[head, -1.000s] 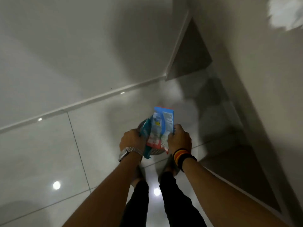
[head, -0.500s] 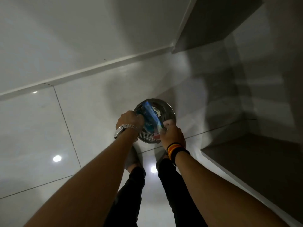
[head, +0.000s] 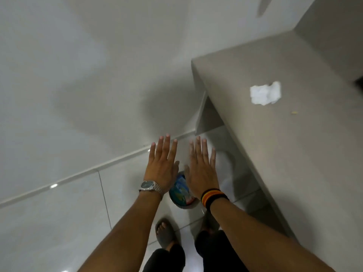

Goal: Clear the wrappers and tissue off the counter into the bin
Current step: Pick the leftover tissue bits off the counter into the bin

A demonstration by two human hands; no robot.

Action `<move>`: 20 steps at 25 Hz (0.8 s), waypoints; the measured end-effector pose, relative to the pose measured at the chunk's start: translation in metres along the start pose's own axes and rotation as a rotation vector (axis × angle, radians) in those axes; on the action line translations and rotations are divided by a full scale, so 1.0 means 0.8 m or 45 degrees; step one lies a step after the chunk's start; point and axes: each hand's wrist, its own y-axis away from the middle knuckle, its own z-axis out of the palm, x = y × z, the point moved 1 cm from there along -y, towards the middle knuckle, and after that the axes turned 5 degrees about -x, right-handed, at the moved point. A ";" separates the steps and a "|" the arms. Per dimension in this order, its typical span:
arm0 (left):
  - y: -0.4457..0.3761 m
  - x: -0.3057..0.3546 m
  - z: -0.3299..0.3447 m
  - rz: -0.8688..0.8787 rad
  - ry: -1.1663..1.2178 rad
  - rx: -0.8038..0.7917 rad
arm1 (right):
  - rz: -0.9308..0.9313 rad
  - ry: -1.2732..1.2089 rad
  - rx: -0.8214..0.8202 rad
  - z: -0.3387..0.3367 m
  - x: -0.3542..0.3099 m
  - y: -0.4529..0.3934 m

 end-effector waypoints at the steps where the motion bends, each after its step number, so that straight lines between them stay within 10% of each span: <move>1: -0.003 0.010 -0.040 0.035 0.000 0.059 | 0.021 -0.005 0.043 -0.036 -0.009 0.005; 8: -0.068 0.107 -0.222 0.358 0.013 0.218 | 0.388 -0.033 0.308 -0.217 0.056 0.019; 13: -0.136 0.207 -0.232 0.427 0.021 -0.020 | 0.779 -0.204 0.405 -0.265 0.200 0.082; 20: -0.242 0.321 -0.183 0.522 -0.201 -0.226 | 1.391 -0.177 0.028 -0.270 0.384 0.169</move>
